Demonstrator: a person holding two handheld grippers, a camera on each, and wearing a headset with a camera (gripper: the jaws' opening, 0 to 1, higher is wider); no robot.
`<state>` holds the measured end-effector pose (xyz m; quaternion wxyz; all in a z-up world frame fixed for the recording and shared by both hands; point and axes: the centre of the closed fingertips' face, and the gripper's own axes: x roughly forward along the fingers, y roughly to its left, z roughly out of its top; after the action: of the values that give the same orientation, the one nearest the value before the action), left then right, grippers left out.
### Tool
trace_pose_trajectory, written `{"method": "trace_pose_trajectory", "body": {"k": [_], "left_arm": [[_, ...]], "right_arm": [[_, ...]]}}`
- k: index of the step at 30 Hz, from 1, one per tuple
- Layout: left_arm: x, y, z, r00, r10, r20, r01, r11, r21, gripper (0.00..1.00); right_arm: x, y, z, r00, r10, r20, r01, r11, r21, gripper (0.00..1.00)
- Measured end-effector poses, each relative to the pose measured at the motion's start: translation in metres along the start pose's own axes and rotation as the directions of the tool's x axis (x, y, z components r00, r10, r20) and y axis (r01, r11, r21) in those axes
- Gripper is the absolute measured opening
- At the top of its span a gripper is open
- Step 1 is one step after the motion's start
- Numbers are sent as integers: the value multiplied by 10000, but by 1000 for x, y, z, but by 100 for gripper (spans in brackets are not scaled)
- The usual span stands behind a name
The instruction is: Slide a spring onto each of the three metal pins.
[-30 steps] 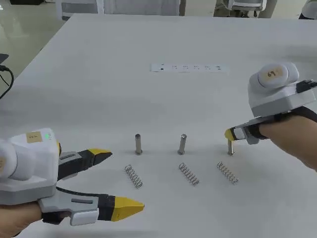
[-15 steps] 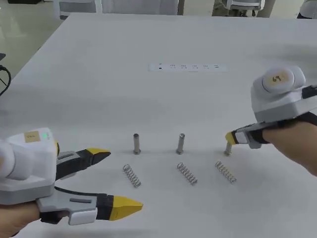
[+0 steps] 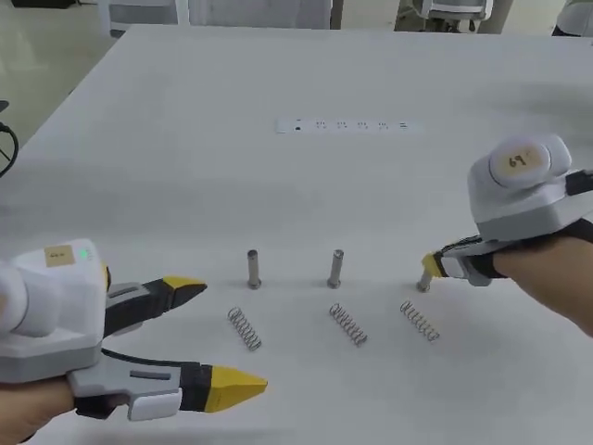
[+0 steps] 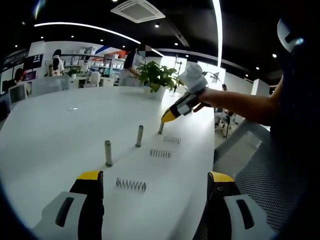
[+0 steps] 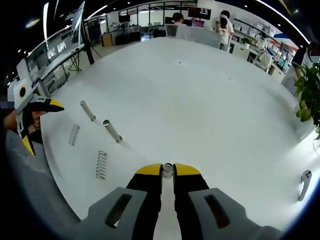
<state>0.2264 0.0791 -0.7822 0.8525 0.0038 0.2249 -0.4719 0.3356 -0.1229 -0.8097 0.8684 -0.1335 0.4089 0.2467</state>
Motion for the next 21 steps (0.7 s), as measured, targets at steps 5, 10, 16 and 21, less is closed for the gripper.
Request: {"method": "trace_pose_trajectory", "body": {"k": [5,10,16,21], "left_arm": [[0,0,0,10000,-2,-16,2,10000,14,82],[0,0,1,10000,4,12,-4,10000,20,82],[0,0,1,10000,-15,-10,15,10000,14,82],[0,0,1,10000,-17,-26,17,10000,38,82]], "right_arm": [[0,0,0,10000,22,12,-22,10000,-81,6],[1,0,-2,10000,22,-40,-22,9999,-164,6],[2,0,-3,10000,54,-51,-55,9998,-175,7],[2,1,-3,10000,69,-19,-69,9998,-201,9]]}}
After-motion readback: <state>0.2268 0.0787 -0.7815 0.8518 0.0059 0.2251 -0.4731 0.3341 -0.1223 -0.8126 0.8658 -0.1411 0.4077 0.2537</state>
